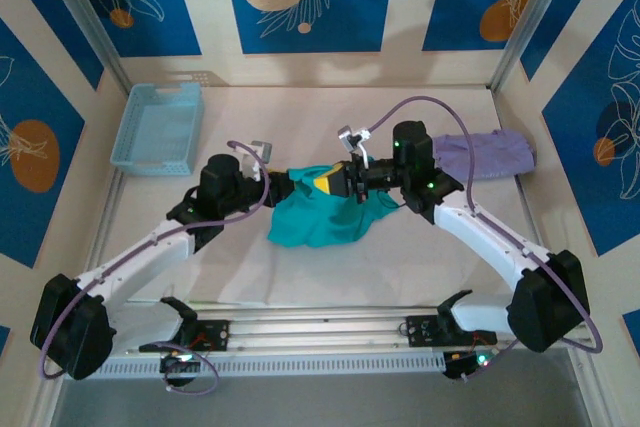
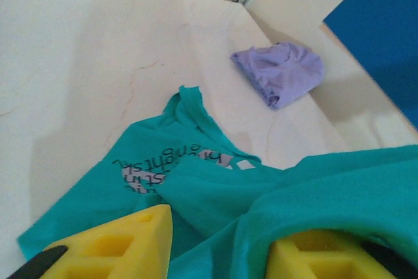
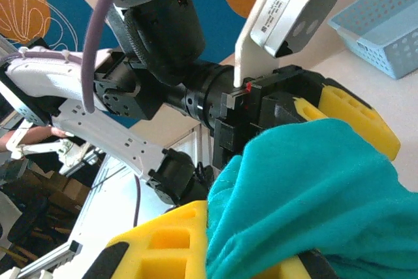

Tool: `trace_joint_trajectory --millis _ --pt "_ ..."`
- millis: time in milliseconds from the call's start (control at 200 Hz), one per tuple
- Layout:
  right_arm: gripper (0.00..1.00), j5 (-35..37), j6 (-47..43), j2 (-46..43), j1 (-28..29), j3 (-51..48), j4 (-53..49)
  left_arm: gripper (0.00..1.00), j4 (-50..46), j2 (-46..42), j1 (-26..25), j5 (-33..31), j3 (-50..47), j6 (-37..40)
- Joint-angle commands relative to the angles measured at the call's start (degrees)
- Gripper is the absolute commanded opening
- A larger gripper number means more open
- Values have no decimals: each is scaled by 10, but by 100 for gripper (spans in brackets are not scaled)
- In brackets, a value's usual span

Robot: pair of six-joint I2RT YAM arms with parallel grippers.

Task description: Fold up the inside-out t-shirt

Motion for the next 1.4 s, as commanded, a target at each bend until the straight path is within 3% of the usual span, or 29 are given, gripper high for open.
trace_joint_trajectory --millis 0,145,365,500,565,700,790,950,1130,1395 --pt "0 7 -10 2 -1 9 -24 45 -59 -23 6 -36 18 43" --pt "0 32 -6 4 -9 7 -35 54 -74 -72 5 -20 -10 59" --pt "0 57 7 13 -12 9 -37 56 -17 -130 5 130 -50 26" --pt "0 69 18 16 -13 11 -36 55 -18 -127 4 185 -37 20" --pt "0 73 21 16 -12 12 -39 54 -26 -125 3 177 -30 15" --pt "0 77 25 16 -13 15 -45 45 -87 -137 3 78 -16 27" --pt "0 87 32 17 -15 20 -54 41 -65 -141 1 138 -20 38" --pt "0 91 43 25 -17 24 -57 41 19 -106 -10 242 -17 2" --pt "0 91 43 22 -18 21 -58 46 79 -34 -14 267 9 -32" --pt "0 78 23 10 -21 16 -69 54 180 38 4 252 26 -107"
